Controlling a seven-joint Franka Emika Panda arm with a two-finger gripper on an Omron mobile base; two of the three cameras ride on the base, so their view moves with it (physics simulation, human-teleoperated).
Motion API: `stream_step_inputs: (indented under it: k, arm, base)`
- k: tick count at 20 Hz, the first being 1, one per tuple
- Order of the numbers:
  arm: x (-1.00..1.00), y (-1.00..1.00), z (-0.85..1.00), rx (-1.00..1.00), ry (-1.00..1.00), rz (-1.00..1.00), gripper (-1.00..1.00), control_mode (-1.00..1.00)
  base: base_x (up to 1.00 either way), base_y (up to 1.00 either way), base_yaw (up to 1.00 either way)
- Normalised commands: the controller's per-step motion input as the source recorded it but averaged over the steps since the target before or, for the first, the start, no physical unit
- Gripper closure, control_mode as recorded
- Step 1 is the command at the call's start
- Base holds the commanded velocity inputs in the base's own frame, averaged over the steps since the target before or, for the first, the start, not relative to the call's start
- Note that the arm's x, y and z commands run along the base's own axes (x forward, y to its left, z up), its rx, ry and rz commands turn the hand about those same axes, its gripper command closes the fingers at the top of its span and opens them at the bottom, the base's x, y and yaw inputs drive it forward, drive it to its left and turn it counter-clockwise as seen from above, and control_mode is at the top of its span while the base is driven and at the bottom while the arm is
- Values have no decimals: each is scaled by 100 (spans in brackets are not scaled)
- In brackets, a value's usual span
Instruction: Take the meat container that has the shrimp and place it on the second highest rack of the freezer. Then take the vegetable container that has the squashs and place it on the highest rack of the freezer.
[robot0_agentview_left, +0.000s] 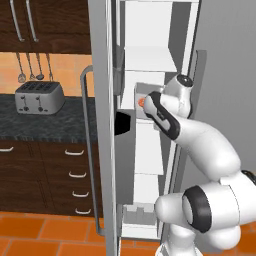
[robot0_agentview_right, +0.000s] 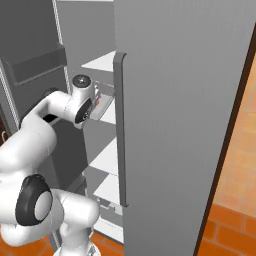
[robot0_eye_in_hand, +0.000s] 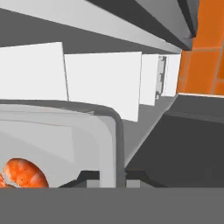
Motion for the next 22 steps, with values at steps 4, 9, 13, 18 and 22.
stream_step_inputs:
  k: [4,9,13,18,22]
  arm:
    - [36,0,-15,-2,-2,-5,100,-100]
    - [75,4,-8,-5,0,-11,100,-100]
    - [41,0,0,2,0,-10,100,-100]
    - [24,0,0,3,0,-9,100,-100]
    - [20,0,0,10,0,0,100,-100]
  base:
    - [0,0,0]
    - [0,0,0]
    - [0,0,0]
    - [0,0,0]
    - [0,0,0]
